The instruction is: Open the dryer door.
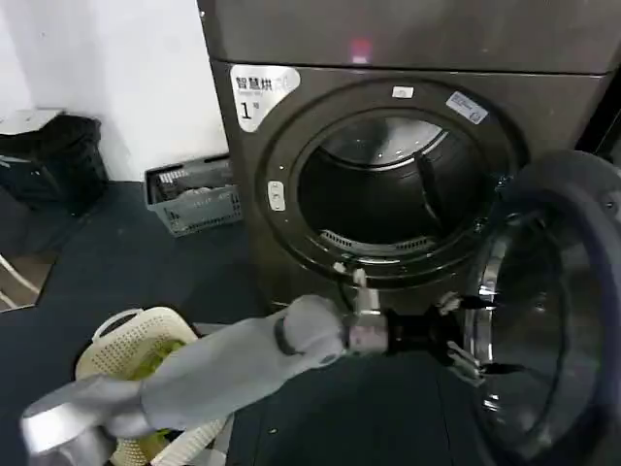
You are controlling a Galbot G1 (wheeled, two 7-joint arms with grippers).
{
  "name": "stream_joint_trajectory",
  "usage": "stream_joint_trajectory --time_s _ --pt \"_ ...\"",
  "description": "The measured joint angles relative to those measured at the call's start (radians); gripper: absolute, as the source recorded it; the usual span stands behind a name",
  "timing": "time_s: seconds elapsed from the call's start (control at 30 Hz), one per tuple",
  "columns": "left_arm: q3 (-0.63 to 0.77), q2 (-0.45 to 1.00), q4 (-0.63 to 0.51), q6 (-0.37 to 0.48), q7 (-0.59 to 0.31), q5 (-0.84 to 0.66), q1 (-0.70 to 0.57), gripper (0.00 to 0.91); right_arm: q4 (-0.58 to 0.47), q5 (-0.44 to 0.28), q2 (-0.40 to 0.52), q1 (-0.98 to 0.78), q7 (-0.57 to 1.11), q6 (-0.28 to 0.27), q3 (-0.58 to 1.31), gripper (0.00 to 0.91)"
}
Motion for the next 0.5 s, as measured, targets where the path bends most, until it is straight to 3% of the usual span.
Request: stream_joint_trajectory --time_s 0.5 --pt "0.048 -0.223 0.208 -0.014 -0.007 0.000 -0.093 0.907 0.012 -0.026 0.002 -0.012 0.004 -0.035 0.076 0.907"
